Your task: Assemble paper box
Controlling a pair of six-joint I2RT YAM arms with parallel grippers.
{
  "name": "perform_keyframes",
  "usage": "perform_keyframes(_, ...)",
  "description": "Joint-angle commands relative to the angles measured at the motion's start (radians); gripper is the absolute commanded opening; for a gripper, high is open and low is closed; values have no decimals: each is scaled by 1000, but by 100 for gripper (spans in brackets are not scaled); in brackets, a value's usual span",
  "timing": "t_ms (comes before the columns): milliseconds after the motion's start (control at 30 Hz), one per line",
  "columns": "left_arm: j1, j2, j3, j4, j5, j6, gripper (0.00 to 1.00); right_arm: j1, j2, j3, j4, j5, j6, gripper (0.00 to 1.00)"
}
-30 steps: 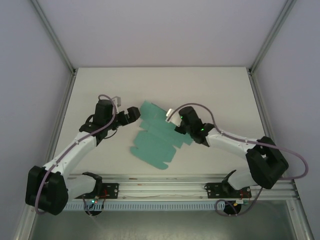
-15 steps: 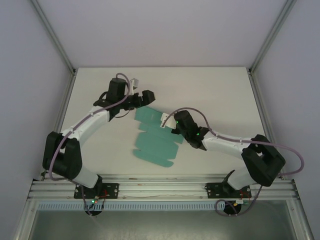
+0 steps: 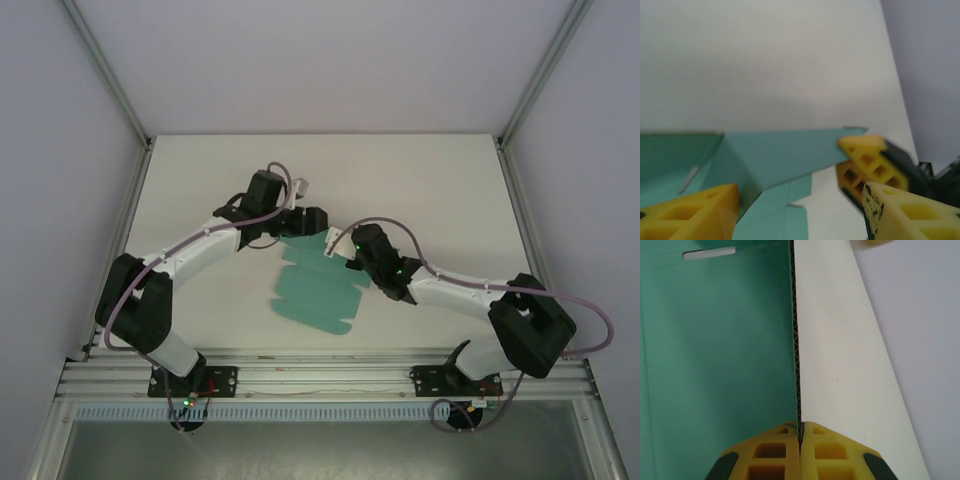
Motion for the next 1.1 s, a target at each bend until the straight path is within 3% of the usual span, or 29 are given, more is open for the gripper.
perform_keyframes(0, -14, -66, -56, 20, -65, -34, 65, 7, -43, -5, 40, 37, 43, 0)
perform_keyframes(267, -21, -71, -112, 173, -54, -131, 62, 12, -69, -24, 27, -58, 46, 0)
perform_keyframes(400, -22, -74, -100, 187, -6, -123, 62, 13, -58, -22, 31, -35, 37, 0)
perform_keyframes(633, -25, -242, -61, -75, -274, 1, 66, 14, -46, -18, 21, -10, 21, 0)
perform_keyframes(833, -23, -236, 13, -130, -447, 43, 72, 13, -41, -16, 15, -18, 26, 0)
perform_keyframes(900, -22, -176, 62, -150, -431, 46, 71, 13, -42, -15, 17, -26, 27, 0)
perform_keyframes(1067, -24, -41, 116, -124, -239, 17, 65, 13, -40, -15, 24, -8, 30, 0)
